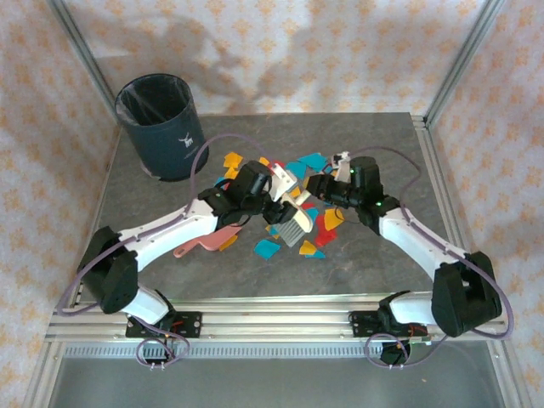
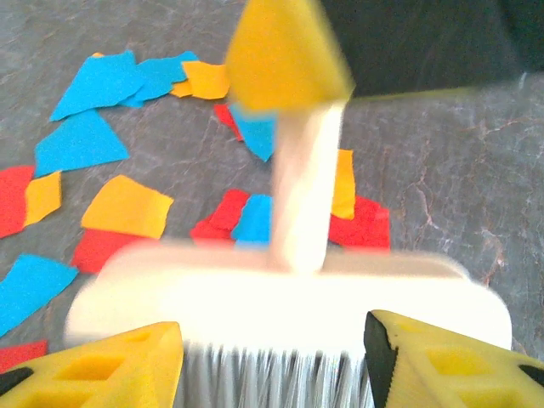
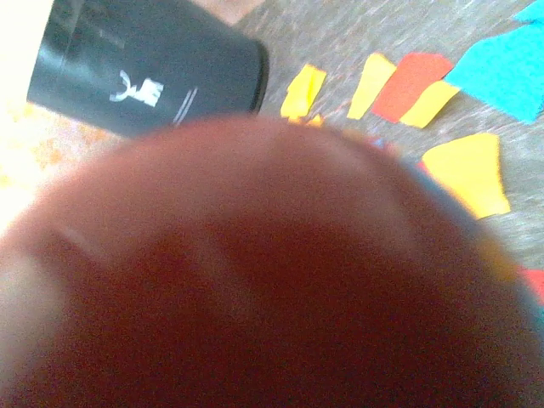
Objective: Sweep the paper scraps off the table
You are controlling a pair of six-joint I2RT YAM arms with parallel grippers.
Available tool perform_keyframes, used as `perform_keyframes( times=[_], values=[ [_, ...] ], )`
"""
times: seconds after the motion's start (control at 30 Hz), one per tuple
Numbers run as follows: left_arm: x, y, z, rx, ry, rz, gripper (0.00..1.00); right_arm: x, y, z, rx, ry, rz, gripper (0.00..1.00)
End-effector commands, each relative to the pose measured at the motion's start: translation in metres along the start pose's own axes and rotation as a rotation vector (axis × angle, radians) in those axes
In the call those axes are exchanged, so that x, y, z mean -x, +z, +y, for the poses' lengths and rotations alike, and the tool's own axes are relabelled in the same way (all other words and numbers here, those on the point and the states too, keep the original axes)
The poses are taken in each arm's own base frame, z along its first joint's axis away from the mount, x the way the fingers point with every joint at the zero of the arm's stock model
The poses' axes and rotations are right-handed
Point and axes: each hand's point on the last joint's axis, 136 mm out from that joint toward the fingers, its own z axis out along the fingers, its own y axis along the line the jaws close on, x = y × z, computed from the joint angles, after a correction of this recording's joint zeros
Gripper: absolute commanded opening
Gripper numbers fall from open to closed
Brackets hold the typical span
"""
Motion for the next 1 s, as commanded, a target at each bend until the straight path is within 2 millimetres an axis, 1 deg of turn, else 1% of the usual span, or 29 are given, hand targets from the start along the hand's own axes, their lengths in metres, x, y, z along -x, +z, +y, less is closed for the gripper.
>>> perform_keyframes(
  times=[0.0, 0.07, 0.17, 0.23, 0.33, 0.43, 0.57, 0.63, 0.8, 0.97],
  values=[
    [-0.02, -0.023, 0.021, 0.09, -0.052, 0.085, 0.58, 0.019, -0.021, -0.001, -0.018, 0.001, -0.09, 0.0],
    [-0.033, -0.034, 0.03, 0.142, -0.076, 0.147, 0.58, 0.02, -0.027, -0.011, -0.046, 0.011, -0.095, 0.0],
    [-0.058, -0.052, 0.044, 0.197, -0.109, 0.289, 0.58, 0.024, -0.042, -0.014, -0.073, -0.002, -0.12, 0.0],
    [-0.081, -0.065, 0.056, 0.275, -0.116, 0.418, 0.58, 0.026, -0.05, -0.018, -0.095, -0.007, -0.133, 0.0],
    [-0.108, -0.076, 0.063, 0.329, -0.118, 0.582, 0.58, 0.027, -0.06, -0.023, -0.128, -0.016, -0.145, 0.0],
    [-0.127, -0.074, 0.06, 0.318, -0.164, 0.69, 0.56, 0.027, -0.067, -0.025, -0.153, -0.024, -0.155, 0.0],
    [-0.144, -0.066, 0.057, 0.308, -0.224, 0.758, 0.52, 0.028, -0.073, -0.025, -0.168, -0.031, -0.167, 0.0],
    [-0.152, -0.063, 0.061, 0.33, -0.239, 0.789, 0.51, 0.028, -0.075, -0.025, -0.176, -0.035, -0.167, 0.0],
    [-0.171, -0.05, 0.072, 0.326, -0.28, 0.826, 0.48, 0.027, -0.078, -0.025, -0.178, -0.033, -0.175, 0.0],
    [-0.181, -0.039, 0.071, 0.275, -0.278, 0.848, 0.46, 0.026, -0.078, -0.025, -0.179, -0.029, -0.175, 0.0]
  ],
)
